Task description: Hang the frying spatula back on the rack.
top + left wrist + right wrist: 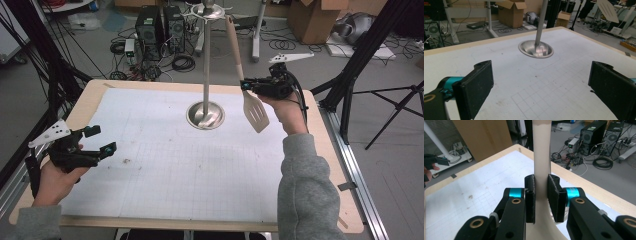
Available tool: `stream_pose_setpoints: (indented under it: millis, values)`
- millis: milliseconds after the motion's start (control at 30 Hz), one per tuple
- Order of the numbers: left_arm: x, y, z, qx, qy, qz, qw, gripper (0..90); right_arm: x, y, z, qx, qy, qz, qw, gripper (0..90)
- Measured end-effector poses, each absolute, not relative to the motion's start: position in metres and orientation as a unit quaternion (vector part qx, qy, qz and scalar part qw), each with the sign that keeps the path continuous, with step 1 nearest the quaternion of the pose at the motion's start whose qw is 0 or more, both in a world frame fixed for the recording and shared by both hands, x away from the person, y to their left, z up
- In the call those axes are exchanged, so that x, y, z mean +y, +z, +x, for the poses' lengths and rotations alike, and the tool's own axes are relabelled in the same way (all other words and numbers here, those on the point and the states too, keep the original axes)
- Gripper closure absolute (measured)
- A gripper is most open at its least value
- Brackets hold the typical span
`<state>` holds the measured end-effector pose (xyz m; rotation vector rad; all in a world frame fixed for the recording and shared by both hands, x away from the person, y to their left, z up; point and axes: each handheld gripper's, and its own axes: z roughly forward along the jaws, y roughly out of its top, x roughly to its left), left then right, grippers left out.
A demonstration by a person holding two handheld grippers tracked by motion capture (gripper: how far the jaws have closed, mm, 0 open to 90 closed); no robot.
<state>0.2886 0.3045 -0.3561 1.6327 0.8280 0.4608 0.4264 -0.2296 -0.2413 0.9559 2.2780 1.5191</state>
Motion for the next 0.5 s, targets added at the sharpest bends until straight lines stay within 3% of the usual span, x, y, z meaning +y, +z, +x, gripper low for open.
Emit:
stream_pose_setpoints:
  millis: [500]
  values:
    - [0.3056,-0.3562,0.2876,0.356,0.198,0.700,0.587,6.6,-0.2218,-0.2467,0.4343,0.789,0.513,0.313,0.131,77.5]
